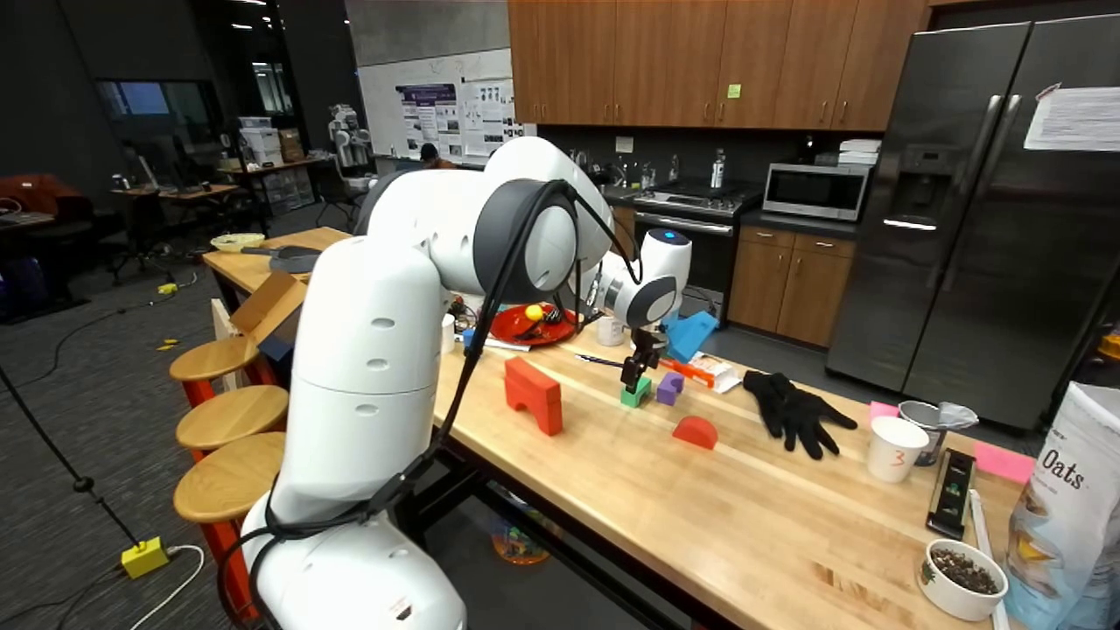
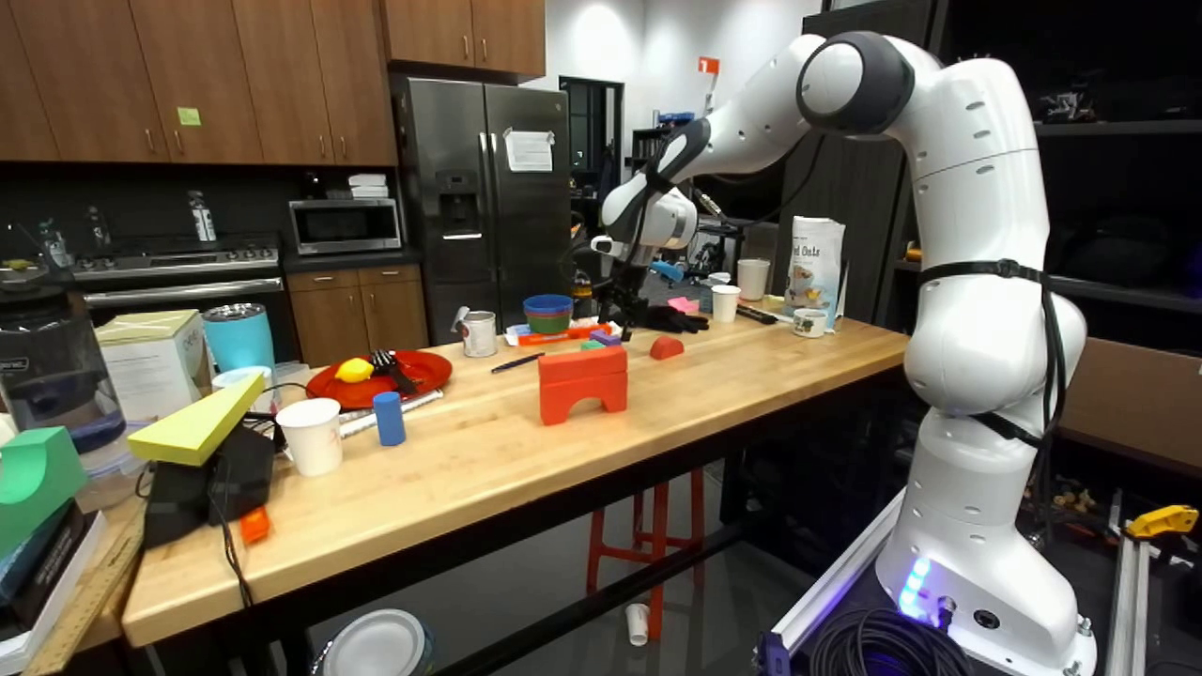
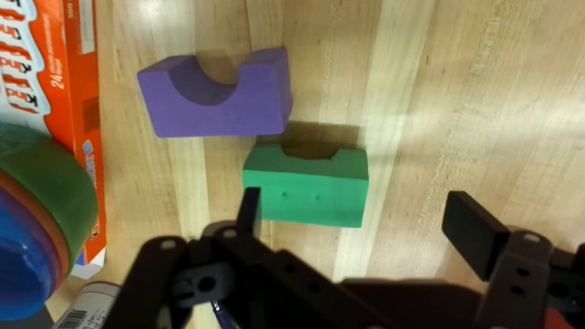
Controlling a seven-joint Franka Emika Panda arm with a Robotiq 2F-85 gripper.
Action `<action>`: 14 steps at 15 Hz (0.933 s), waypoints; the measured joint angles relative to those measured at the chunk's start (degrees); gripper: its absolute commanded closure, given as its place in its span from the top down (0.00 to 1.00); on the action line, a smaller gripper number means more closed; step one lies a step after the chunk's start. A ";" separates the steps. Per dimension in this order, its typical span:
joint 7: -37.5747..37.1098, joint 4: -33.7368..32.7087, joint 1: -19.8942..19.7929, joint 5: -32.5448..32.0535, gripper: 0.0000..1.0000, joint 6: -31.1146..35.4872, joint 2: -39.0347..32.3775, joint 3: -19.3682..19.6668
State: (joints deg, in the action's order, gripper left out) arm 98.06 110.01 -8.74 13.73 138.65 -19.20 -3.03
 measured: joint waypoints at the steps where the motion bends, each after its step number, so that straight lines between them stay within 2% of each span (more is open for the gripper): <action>1: 0.01 -0.04 0.00 0.00 1.00 0.00 -0.21 -0.11; 14: 1.11 -3.92 -0.10 0.31 1.00 0.18 -4.02 -0.83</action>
State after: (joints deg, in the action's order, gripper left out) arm 99.16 106.09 -8.83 14.04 138.84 -23.21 -3.86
